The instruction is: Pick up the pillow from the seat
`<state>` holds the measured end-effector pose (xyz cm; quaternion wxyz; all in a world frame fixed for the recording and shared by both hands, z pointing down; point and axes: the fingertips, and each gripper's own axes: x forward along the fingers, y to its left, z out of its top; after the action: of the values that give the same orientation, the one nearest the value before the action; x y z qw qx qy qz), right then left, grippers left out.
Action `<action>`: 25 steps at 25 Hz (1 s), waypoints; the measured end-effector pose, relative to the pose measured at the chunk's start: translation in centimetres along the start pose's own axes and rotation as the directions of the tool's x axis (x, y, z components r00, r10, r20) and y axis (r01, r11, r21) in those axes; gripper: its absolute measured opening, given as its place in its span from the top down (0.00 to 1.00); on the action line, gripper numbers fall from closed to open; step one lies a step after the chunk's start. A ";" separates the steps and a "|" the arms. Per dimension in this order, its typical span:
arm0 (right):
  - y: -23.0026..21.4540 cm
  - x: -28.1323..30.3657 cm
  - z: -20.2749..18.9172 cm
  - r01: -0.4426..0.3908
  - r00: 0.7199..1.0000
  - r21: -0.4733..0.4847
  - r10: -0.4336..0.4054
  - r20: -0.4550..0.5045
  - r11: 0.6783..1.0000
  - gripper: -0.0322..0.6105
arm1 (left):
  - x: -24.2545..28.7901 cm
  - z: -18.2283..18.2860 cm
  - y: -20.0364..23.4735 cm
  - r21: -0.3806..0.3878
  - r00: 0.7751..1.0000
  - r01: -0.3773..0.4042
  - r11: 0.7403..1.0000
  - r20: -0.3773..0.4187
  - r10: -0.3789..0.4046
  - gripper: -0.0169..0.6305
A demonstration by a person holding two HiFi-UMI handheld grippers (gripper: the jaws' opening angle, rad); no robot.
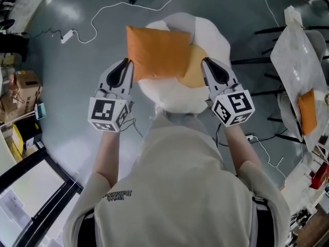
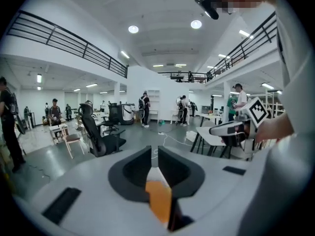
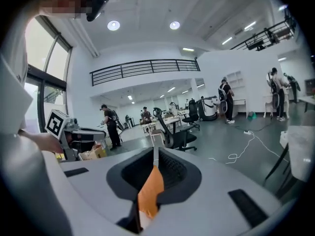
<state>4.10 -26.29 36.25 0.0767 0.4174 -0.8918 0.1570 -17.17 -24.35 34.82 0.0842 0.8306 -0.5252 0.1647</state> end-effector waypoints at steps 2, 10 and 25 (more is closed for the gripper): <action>-1.2 1.5 -1.3 -0.014 1.000 0.038 0.014 -0.018 0.999 0.80 | 1.2 -0.9 0.7 0.019 0.999 -0.025 1.000 -0.020 0.025 0.86; -6.0 9.2 -10.1 -0.040 0.992 0.122 0.054 -0.113 0.992 0.52 | 7.5 -7.8 2.3 0.001 0.990 -0.026 1.000 -0.138 0.026 0.51; -15.5 21.1 -34.3 0.080 0.974 0.251 -0.022 -0.225 0.965 0.33 | 20.3 -29.1 8.8 0.049 0.931 -0.074 0.996 -0.355 0.086 0.41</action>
<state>2.68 -39.01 77.42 0.1239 0.4270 -0.8385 0.3150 -22.46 -36.18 68.96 0.1569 0.7662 -0.5317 0.3250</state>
